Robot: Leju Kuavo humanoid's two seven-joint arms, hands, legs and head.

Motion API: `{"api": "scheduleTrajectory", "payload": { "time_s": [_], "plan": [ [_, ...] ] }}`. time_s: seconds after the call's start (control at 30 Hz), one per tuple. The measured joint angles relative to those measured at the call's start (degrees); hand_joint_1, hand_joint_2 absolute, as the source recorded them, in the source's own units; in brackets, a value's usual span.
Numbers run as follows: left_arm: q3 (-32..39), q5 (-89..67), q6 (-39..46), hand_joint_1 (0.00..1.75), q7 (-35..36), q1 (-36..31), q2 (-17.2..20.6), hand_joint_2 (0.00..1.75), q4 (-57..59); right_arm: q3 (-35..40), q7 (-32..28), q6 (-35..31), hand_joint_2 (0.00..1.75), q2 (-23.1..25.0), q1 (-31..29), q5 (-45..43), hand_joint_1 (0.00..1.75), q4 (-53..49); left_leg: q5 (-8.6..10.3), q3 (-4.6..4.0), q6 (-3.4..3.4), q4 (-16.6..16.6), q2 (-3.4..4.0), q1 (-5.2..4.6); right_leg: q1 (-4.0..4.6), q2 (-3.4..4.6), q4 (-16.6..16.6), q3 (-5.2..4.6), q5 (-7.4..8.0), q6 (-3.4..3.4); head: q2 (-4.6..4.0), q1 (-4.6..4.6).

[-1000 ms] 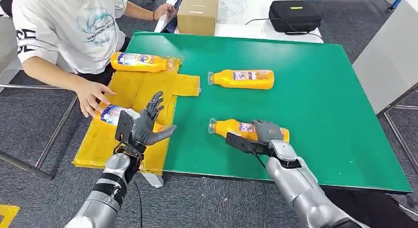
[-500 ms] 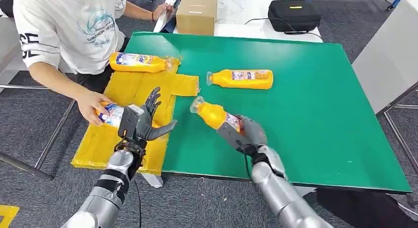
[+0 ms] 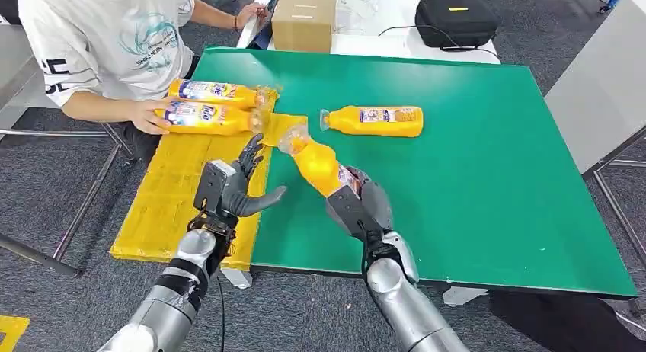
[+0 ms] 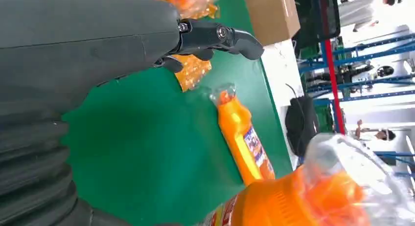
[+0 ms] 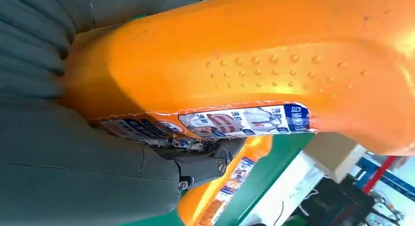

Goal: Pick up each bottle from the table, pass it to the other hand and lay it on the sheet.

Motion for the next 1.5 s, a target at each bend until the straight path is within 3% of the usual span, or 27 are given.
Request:
{"api": "scheduleTrajectory", "payload": {
  "time_s": [0.47, 0.87, 0.9, 0.93, 0.97, 1.5],
  "plan": [
    [-5.66, 7.08, -9.48, 0.0, 1.16, -0.87, -0.76, 1.75, -0.81, 6.2, -3.15, 1.22, 1.75, 6.27, -6.36, -1.01, 1.75, 7.84, 0.02, -0.08, -0.01, 0.0, -0.01, 0.01, 0.01, 0.0, 0.03, -0.07, 0.0, 0.0, 0.0, 0.0],
    [-6.73, 8.33, -9.48, 0.02, 1.44, 0.12, -0.41, 1.75, -3.1, 10.07, -2.36, 2.14, 1.75, 8.4, -8.75, 0.32, 1.75, 12.89, 0.02, -0.1, -0.01, 0.0, -0.01, 0.01, 0.01, 0.0, 0.02, -0.11, 0.0, 0.0, 0.0, 0.0],
    [-6.73, 8.32, -9.44, 1.75, 1.44, 0.18, -0.39, 1.75, -3.1, 10.29, -2.36, 2.14, 1.75, 8.42, -8.84, 0.32, 1.62, 13.09, 0.02, -0.1, -0.01, 0.0, -0.01, 0.01, 0.01, 0.0, 0.02, -0.1, 0.0, 0.0, 0.0, 0.0],
    [-6.73, 8.41, -9.37, 1.75, 1.57, 0.23, -0.33, 1.75, -3.13, 10.47, -2.28, 2.19, 1.75, 8.44, -8.98, 0.35, 0.12, 13.31, 0.02, -0.1, -0.01, 0.0, -0.01, 0.01, 0.01, 0.0, 0.02, -0.1, 0.0, 0.0, 0.0, 0.0],
    [-6.73, 8.68, -9.24, 1.75, 1.79, 0.28, -0.26, 1.75, -3.15, 10.67, -2.21, 2.38, 1.75, 8.44, -9.13, 0.35, 0.0, 13.57, 0.02, -0.1, -0.01, 0.0, -0.01, 0.01, 0.01, 0.0, 0.02, -0.1, 0.0, 0.0, 0.0, 0.0],
    [-3.93, 6.03, -0.15, 1.75, 0.31, -0.41, 1.33, 1.75, -3.21, 11.1, -3.41, 0.55, 1.75, 8.18, -8.73, -4.81, 0.0, 13.4, 0.02, -0.1, -0.01, 0.0, 0.01, 0.01, 0.01, 0.0, 0.02, -0.14, 0.0, 0.0, 0.0, 0.0]
  ]
}}
